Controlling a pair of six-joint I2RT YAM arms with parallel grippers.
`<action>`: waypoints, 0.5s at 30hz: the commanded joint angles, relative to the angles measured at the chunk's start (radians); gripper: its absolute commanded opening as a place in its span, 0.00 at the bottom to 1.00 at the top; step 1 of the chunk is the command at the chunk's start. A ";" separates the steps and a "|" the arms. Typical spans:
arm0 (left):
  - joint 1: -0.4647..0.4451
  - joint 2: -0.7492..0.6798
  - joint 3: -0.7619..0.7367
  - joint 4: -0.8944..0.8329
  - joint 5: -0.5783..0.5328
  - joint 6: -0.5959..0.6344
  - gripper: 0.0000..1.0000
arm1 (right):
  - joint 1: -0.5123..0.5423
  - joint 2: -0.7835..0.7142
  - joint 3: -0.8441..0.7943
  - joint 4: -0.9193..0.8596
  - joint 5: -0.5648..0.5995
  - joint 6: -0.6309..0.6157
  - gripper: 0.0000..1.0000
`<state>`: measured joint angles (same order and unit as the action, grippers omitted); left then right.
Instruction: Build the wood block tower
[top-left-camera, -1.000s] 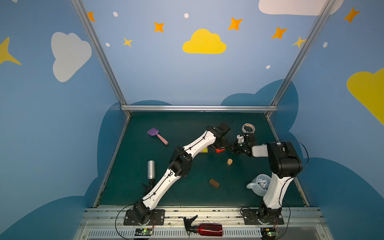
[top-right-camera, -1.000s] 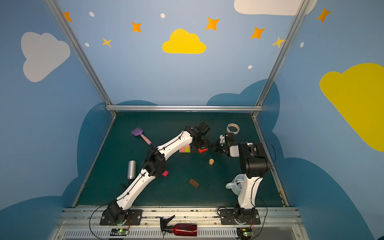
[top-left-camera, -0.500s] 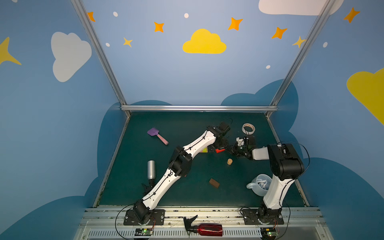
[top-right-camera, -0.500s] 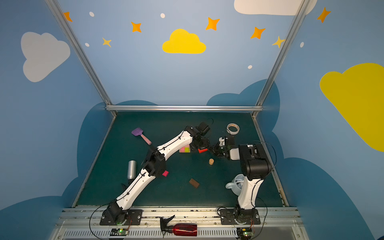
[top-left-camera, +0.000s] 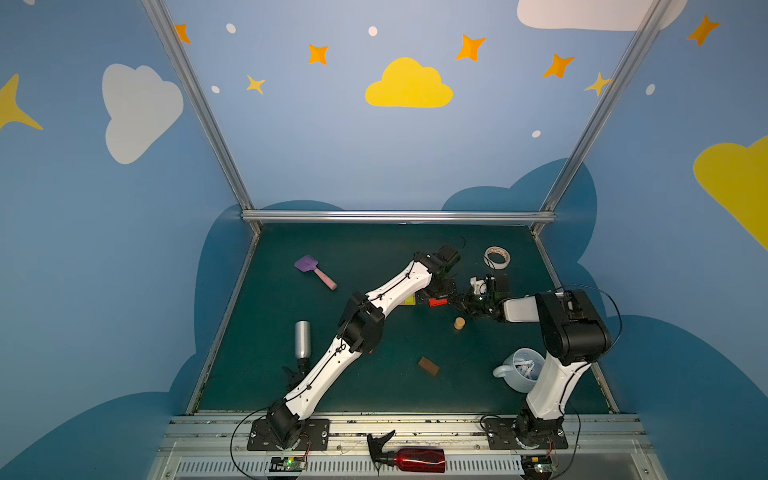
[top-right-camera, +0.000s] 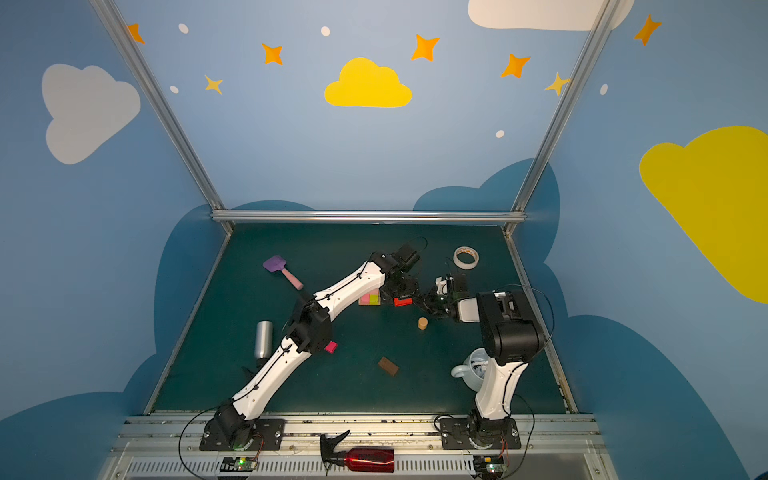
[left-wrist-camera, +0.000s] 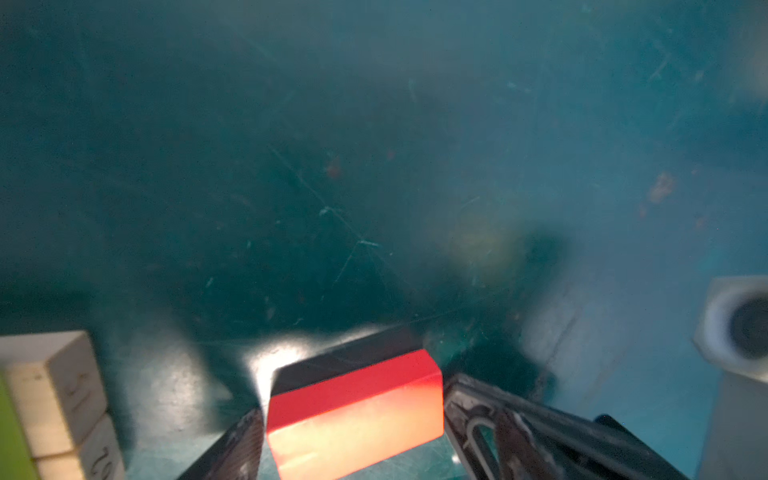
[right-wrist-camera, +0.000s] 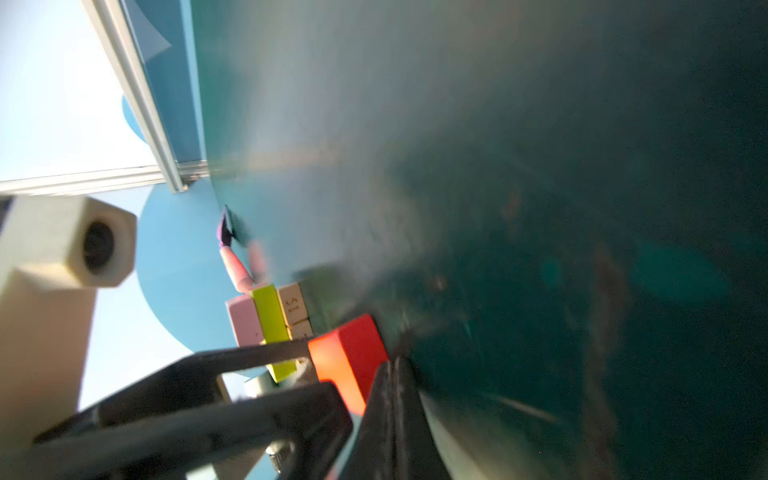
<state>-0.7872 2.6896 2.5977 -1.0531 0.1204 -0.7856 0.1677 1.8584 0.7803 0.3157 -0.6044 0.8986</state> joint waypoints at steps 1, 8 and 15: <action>-0.006 0.023 0.001 -0.062 -0.028 0.037 0.87 | 0.006 -0.067 -0.013 -0.120 0.062 -0.048 0.00; -0.009 0.032 0.000 -0.071 -0.034 0.059 0.86 | 0.005 -0.191 -0.016 -0.270 0.166 -0.121 0.00; -0.010 0.049 0.002 -0.087 -0.042 0.075 0.82 | 0.004 -0.311 -0.023 -0.359 0.233 -0.157 0.00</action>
<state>-0.7952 2.6904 2.5977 -1.0798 0.0959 -0.7311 0.1684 1.5921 0.7696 0.0322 -0.4221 0.7784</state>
